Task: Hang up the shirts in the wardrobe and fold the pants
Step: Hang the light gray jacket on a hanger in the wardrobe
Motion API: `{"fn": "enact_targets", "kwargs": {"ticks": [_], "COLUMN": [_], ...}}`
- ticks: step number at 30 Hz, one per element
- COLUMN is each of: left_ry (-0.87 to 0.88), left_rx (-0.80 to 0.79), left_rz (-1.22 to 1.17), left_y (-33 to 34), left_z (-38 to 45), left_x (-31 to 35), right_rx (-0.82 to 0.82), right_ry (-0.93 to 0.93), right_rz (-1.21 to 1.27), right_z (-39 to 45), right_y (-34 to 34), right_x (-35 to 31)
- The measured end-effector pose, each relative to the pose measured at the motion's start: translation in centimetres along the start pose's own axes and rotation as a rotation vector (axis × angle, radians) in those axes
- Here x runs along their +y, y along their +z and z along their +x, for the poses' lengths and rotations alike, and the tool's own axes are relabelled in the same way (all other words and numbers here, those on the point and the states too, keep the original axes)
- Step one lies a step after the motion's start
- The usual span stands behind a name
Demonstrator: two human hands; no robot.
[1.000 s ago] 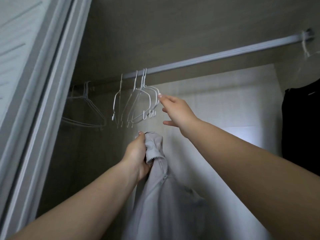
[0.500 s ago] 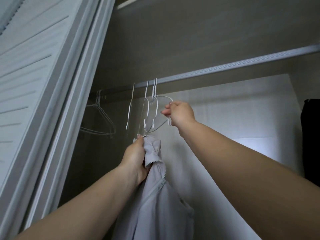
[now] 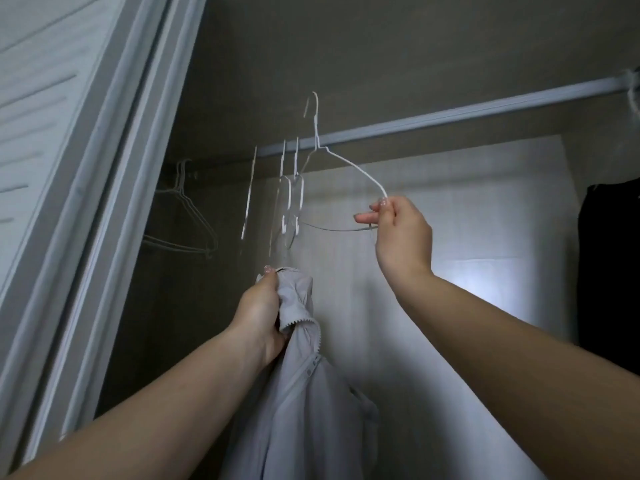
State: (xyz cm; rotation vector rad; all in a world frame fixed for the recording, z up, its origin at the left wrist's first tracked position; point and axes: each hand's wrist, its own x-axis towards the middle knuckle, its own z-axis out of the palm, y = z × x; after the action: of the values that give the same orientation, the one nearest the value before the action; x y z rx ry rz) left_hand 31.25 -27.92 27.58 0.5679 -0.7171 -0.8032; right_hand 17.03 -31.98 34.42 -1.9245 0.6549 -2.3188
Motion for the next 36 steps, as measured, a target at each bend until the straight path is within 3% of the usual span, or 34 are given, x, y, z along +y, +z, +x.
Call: {"fn": "enact_targets", "kwargs": {"ticks": [7, 20, 26, 36], "left_ry": [-0.071, -0.162, -0.106, -0.074], "left_rx": [-0.03, 0.112, 0.111, 0.18], "left_rz": [-0.003, 0.121, 0.428, 0.644], "left_y": [-0.4, -5.5, -9.8, -14.1], "left_z": [-0.5, 0.7, 0.4, 1.8], "left_x": [-3.0, -9.9, -12.7, -13.0], "right_rx": [0.046, 0.028, 0.023, 0.016], "right_ry": [0.093, 0.257, 0.364, 0.397], "right_rz": [0.078, 0.161, 0.14, 0.174], "right_z": [-3.1, -11.3, -15.9, -19.0], "right_y": [-6.5, -15.8, -17.4, -18.9], "right_x": [3.9, 9.4, 12.3, 13.8]}}
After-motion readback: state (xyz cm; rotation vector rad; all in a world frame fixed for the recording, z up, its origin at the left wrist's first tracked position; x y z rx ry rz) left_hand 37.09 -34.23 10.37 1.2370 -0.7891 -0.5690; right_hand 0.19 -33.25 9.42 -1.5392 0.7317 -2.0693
